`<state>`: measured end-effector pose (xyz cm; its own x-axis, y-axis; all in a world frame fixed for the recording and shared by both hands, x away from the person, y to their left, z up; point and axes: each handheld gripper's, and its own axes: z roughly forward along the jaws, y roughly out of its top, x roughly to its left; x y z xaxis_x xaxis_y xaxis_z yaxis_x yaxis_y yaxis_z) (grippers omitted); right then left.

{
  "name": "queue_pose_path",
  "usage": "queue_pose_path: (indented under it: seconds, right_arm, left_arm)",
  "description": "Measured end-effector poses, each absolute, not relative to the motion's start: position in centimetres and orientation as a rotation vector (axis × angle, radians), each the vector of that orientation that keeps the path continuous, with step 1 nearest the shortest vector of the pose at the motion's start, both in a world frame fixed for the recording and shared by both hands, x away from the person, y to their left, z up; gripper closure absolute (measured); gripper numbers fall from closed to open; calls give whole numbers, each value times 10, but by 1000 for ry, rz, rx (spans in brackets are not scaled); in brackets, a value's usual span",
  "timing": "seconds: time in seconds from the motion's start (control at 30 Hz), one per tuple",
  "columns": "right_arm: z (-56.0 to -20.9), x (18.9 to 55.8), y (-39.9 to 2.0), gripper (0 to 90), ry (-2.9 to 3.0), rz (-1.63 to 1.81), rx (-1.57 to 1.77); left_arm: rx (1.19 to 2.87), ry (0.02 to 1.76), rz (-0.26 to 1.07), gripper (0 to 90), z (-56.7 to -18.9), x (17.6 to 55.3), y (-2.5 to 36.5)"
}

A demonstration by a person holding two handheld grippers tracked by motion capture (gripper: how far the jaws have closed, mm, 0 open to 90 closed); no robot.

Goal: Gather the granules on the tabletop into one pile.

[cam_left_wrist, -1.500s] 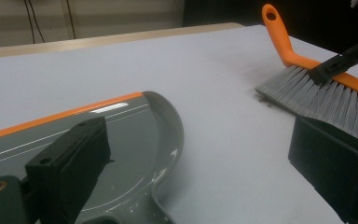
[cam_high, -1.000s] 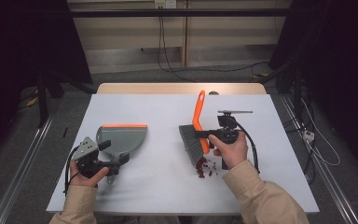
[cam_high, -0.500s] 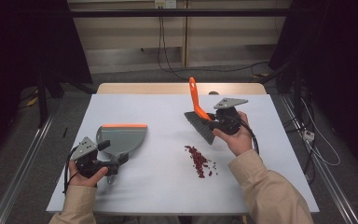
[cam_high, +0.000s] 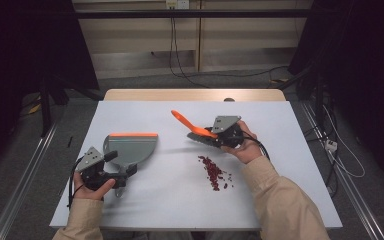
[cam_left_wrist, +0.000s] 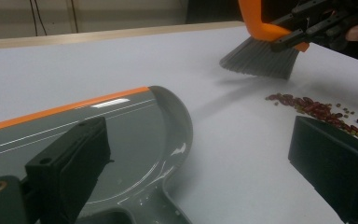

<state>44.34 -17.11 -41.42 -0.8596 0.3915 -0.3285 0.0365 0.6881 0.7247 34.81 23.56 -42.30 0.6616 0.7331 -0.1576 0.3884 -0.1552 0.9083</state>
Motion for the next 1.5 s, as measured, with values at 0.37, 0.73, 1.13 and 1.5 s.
queue_pose_path:
  seconds: [0.37,0.73,1.13,1.5]
  right_arm:
    - [-419,435,-164,711,2575,1057,221]
    - [-414,412,-174,709,2645,1017,113]
    - [-410,387,-183,708,2682,989,66]
    - [-409,373,-186,709,2682,1025,109]
  left_arm:
    - [1782,898,392,52,-423,348,235]
    - [1773,901,397,52,-422,346,236]
    - [1776,895,398,52,-421,346,235]
    - [1780,891,399,52,-421,345,233]
